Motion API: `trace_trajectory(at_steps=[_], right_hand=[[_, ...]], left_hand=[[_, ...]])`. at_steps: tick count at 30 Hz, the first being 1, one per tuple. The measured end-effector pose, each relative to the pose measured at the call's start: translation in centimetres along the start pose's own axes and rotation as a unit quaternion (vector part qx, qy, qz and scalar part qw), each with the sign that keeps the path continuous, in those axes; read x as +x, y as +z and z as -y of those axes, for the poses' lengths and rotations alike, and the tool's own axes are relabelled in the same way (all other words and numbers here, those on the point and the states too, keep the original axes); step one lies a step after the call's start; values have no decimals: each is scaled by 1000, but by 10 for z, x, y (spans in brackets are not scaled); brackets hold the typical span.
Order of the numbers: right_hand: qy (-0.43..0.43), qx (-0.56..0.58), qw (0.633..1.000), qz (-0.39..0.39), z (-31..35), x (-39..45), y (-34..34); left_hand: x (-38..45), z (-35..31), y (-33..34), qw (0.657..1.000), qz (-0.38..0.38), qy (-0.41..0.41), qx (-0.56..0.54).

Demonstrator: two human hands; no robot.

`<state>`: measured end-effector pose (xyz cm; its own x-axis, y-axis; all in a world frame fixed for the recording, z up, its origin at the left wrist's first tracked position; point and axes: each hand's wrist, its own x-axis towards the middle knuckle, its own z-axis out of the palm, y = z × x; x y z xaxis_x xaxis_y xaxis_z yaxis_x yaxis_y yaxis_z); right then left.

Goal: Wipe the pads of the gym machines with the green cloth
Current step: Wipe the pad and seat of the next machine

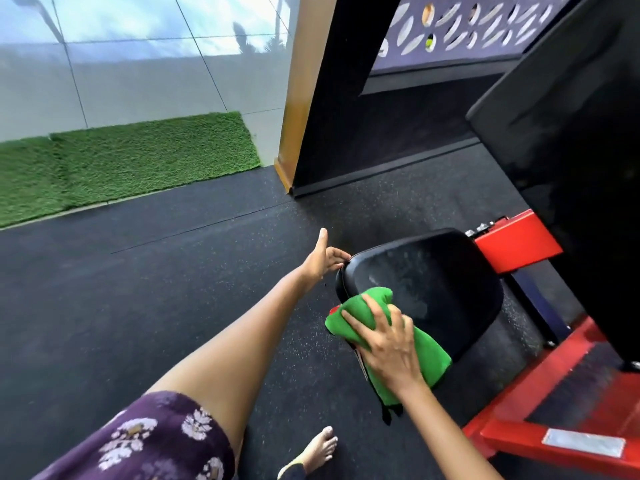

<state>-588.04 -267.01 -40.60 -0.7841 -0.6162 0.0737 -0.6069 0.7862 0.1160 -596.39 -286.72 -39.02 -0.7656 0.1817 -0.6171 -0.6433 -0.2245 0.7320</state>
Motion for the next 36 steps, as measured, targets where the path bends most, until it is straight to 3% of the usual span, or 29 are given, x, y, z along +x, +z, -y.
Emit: trace_trajectory(at_steps=[5,12,15,18,21,24,27,29,34,36], right_hand=[[71,62,995,18,-10,-21,-5],[128,89,987,42,1,73,-7],[128,92,986,46,-7,100,-6],[131,114,981,85,-21,115,-6],[218,136,956,140,-52,144,-2],[253,110,947,164,-70,162,1],[150,82,968,183,-67,147,3],[109,78,972,193,-85,143,2],[230,79,951,190,-121,160,6],[175,78,968,164,-112,154,9]], left_hand=[[-4,4,-6,998,17,-39,-35],[4,18,-5,982,5,-44,-184],[8,24,1,975,-62,-30,-211],[11,35,25,957,-196,31,-214],[3,33,58,944,-303,80,-103],[-2,30,81,931,-349,96,38],[0,35,89,902,-343,104,242],[6,39,89,857,-355,94,360],[22,40,81,775,-328,75,535],[30,32,79,756,-311,82,570]])
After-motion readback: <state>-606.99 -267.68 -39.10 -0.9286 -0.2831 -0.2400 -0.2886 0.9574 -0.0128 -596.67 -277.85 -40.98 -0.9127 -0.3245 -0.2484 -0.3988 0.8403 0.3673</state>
